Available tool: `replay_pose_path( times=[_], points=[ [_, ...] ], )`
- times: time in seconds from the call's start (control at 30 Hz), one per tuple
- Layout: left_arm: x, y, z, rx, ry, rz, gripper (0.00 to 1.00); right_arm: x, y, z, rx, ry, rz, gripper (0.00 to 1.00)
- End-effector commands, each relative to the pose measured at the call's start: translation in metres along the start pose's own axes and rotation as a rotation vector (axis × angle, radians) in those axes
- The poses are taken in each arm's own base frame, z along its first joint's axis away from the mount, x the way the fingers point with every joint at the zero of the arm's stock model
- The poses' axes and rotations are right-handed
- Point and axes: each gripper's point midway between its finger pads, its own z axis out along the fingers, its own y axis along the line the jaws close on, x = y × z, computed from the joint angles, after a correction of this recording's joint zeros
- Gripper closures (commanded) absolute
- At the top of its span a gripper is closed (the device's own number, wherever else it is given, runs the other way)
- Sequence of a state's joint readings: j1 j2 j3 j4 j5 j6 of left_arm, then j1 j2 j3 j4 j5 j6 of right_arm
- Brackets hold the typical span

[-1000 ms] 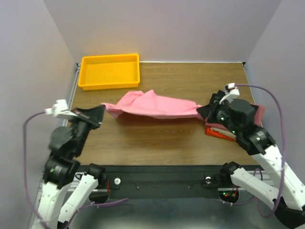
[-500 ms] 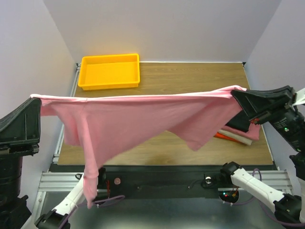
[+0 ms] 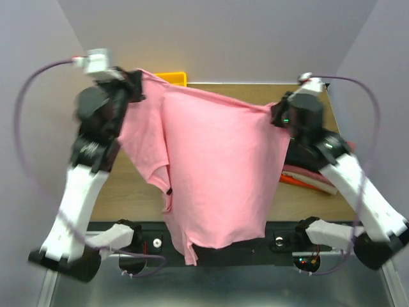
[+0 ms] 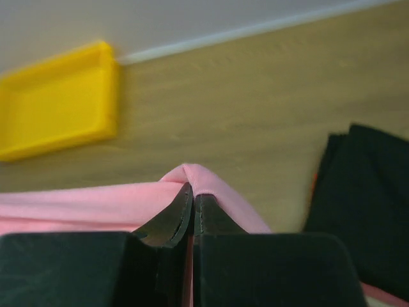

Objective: Fold and stack the t-shirts
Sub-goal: Flatten the tshirt out

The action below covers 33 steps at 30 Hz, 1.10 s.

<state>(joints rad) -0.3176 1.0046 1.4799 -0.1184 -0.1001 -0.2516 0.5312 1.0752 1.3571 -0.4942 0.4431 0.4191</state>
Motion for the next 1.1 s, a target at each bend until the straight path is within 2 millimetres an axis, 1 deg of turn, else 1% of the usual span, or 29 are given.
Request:
replay_pose_path(
  times=[0.0,0.03,0.07,0.1,0.13,0.17,0.2,0.27,0.3,0.33,0.37,0.4,0.47,0.5,0.53,0.57,0.6,0.63,0.67,0.7,0.73,0.77,0.8,0.87,0.9,0.97,1.0,1.03,1.07],
  points=[
    [0.174,0.068,0.088,-0.117,0.309,0.188,1.0,0.086,-0.068,0.067,0.364,0.117,-0.123,0.99],
    [0.197,0.076,0.1,-0.123,0.354,0.204,1.0,0.116,-0.079,0.089,0.4,0.181,-0.153,1.0],
    [0.22,0.086,0.112,-0.144,0.396,0.212,1.0,0.137,-0.082,0.104,0.376,0.24,-0.155,1.0],
    [0.277,0.106,0.123,-0.179,0.523,0.221,1.0,0.149,-0.089,0.116,0.374,0.268,-0.163,1.0],
    [0.282,0.106,0.139,-0.176,0.529,0.221,1.0,0.15,-0.1,0.133,0.384,0.265,-0.14,1.0],
    [0.325,0.119,0.145,-0.193,0.617,0.23,1.0,0.178,-0.113,0.15,0.391,0.34,-0.164,0.99],
    [0.338,0.12,0.151,-0.183,0.636,0.226,1.0,0.187,-0.114,0.158,0.391,0.356,-0.172,1.0],
    [0.354,0.116,0.164,-0.139,0.658,0.218,1.0,0.202,-0.121,0.176,0.401,0.388,-0.197,1.0],
    [0.356,0.115,0.166,-0.129,0.654,0.217,1.0,0.204,-0.122,0.18,0.41,0.39,-0.197,0.99],
    [0.356,0.114,0.17,-0.119,0.633,0.217,1.0,0.201,-0.12,0.185,0.412,0.379,-0.192,1.0],
    [0.359,0.114,0.168,-0.114,0.641,0.216,1.0,0.205,-0.121,0.186,0.41,0.387,-0.193,1.0],
    [0.357,0.107,0.17,-0.077,0.628,0.207,1.0,0.205,-0.119,0.19,0.403,0.384,-0.189,1.0],
    [0.354,0.104,0.168,-0.063,0.621,0.205,1.0,0.205,-0.115,0.192,0.378,0.392,-0.187,1.0],
    [0.352,0.102,0.166,-0.056,0.619,0.206,1.0,0.207,-0.114,0.19,0.368,0.397,-0.186,0.99],
    [0.355,0.104,0.161,-0.061,0.627,0.206,1.0,0.202,-0.111,0.189,0.356,0.388,-0.18,1.0],
    [0.354,0.105,0.16,-0.072,0.62,0.205,1.0,0.202,-0.109,0.186,0.349,0.39,-0.179,1.0],
    [0.345,0.105,0.159,-0.081,0.607,0.203,1.0,0.201,-0.108,0.184,0.339,0.39,-0.174,1.0],
    [0.346,0.105,0.155,-0.082,0.611,0.202,1.0,0.196,-0.107,0.179,0.329,0.381,-0.167,1.0],
    [0.341,0.103,0.154,-0.082,0.599,0.194,1.0,0.195,-0.106,0.175,0.322,0.381,-0.166,1.0],
    [0.327,0.098,0.154,-0.07,0.57,0.191,1.0,0.19,-0.105,0.171,0.318,0.369,-0.16,1.0],
    [0.328,0.094,0.15,-0.051,0.572,0.189,1.0,0.189,-0.106,0.167,0.318,0.365,-0.159,1.0],
    [0.322,0.091,0.15,-0.039,0.554,0.19,1.0,0.179,-0.102,0.162,0.306,0.344,-0.15,1.0],
    [0.316,0.089,0.15,-0.038,0.544,0.184,1.0,0.177,-0.103,0.159,0.305,0.339,-0.152,1.0],
    [0.315,0.088,0.151,-0.035,0.543,0.178,1.0,0.172,-0.101,0.155,0.298,0.328,-0.15,1.0],
    [0.322,0.089,0.152,-0.032,0.556,0.175,1.0,0.168,-0.1,0.154,0.295,0.321,-0.15,1.0],
    [0.326,0.086,0.157,-0.023,0.567,0.165,1.0,0.167,-0.101,0.155,0.3,0.316,-0.155,0.99],
    [0.339,0.089,0.159,-0.023,0.593,0.161,1.0,0.169,-0.101,0.158,0.302,0.324,-0.161,0.99],
    [0.343,0.088,0.161,-0.02,0.597,0.154,1.0,0.172,-0.103,0.16,0.307,0.329,-0.166,1.0],
    [0.343,0.087,0.166,-0.019,0.591,0.153,1.0,0.169,-0.102,0.164,0.312,0.321,-0.169,1.0]
  ],
)
